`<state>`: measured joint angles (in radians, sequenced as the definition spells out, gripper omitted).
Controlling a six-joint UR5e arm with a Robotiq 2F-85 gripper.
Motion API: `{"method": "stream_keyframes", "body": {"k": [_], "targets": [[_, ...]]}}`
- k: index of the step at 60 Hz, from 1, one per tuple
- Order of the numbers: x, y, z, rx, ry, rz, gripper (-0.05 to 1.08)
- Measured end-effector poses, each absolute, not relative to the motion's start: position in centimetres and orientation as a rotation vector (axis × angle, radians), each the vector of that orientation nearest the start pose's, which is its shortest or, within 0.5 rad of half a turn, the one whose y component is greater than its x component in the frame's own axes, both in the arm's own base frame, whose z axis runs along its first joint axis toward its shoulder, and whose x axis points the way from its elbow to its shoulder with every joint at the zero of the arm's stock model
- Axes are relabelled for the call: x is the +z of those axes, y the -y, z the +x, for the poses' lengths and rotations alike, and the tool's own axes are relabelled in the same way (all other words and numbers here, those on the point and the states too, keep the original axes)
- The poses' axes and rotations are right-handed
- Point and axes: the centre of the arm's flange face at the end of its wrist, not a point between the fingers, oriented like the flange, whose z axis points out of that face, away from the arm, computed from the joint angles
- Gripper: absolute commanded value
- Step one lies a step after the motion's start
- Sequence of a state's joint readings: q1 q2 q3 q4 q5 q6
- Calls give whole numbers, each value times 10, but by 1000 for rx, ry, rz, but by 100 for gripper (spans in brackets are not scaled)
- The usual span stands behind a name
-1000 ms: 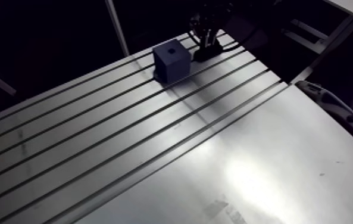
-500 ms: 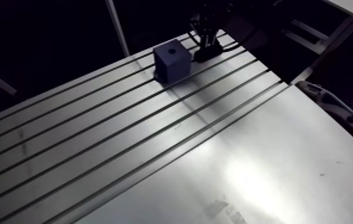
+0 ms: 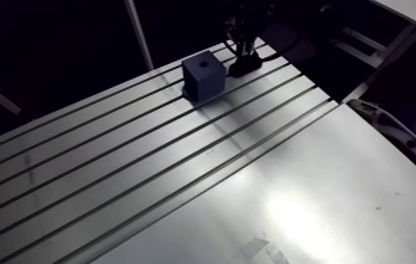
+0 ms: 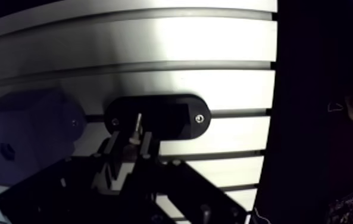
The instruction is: Pick up the M10 bolt and insert it into the hex recess until seated.
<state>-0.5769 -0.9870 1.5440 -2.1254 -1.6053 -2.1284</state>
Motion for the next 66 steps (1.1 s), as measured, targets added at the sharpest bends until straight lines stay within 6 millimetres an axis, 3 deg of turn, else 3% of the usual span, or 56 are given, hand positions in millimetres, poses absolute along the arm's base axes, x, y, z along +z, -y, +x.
{"method": "stream_keyframes", "body": {"k": [26, 66], "targets": [[233, -257, -624, 60, -3137, 38, 73], [308, -234, -616, 75, -3163, -57, 73]]}}
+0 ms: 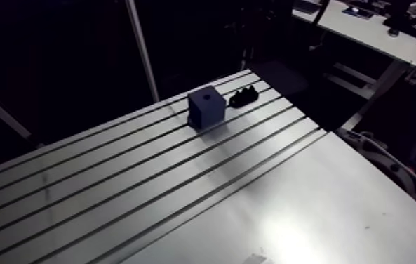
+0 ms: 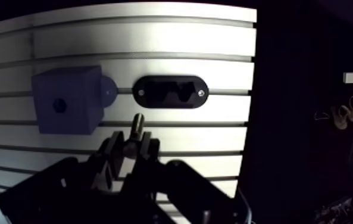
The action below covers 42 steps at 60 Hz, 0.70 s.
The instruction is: Pick up the M10 bolt and insert it into the hex recess until seated.
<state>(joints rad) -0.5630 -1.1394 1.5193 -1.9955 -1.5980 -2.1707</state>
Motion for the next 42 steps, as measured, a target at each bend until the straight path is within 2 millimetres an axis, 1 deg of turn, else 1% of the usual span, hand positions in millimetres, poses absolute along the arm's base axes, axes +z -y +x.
{"method": "stream_keyframes", "body": {"k": [10, 24, 33, 42], "targets": [[326, -224, -612, 73, -3159, -124, 73], [347, -202, -611, 81, -3160, -213, 75], [357, -185, -613, 82, -3158, -261, 75], [363, -168, -617, 81, -3151, -316, 75]]}}
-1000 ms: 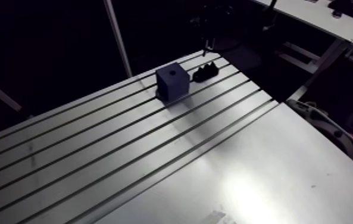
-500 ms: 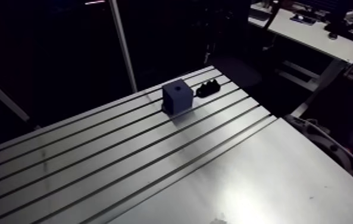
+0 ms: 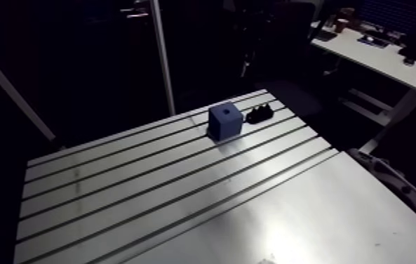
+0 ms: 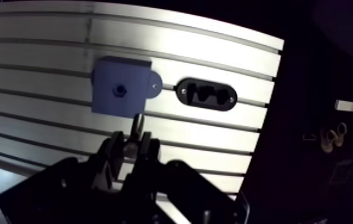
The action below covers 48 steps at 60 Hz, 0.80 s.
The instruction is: Pick up the M10 bolt and insert it into the hex recess until seated.
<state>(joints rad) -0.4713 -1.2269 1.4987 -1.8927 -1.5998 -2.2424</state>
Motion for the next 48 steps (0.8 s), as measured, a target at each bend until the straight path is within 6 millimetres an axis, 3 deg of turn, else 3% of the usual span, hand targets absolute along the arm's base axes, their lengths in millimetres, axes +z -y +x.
{"method": "stream_keyframes", "body": {"k": [17, 48], "targets": [[372, -148, -621, 54, -3103, -413, 75], [378, -149, -633, 20, -3011, -504, 75]]}}
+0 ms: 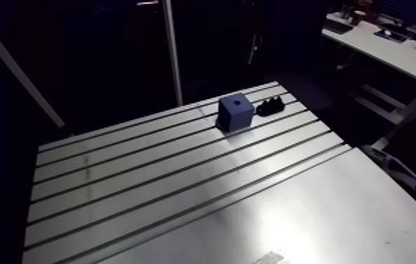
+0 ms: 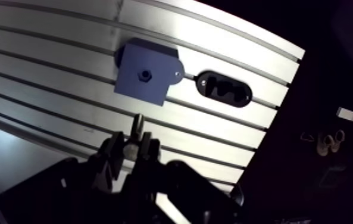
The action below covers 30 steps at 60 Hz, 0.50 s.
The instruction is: Pick up the M10 bolt and insert it into the hex recess until seated.
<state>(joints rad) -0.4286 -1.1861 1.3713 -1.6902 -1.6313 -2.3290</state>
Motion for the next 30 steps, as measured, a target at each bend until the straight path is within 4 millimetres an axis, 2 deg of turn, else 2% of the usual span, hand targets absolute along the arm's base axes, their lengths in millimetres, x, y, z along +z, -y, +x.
{"method": "stream_keyframes", "body": {"k": [30], "targets": [[374, -143, -637, 30, -3004, -536, 74]]}}
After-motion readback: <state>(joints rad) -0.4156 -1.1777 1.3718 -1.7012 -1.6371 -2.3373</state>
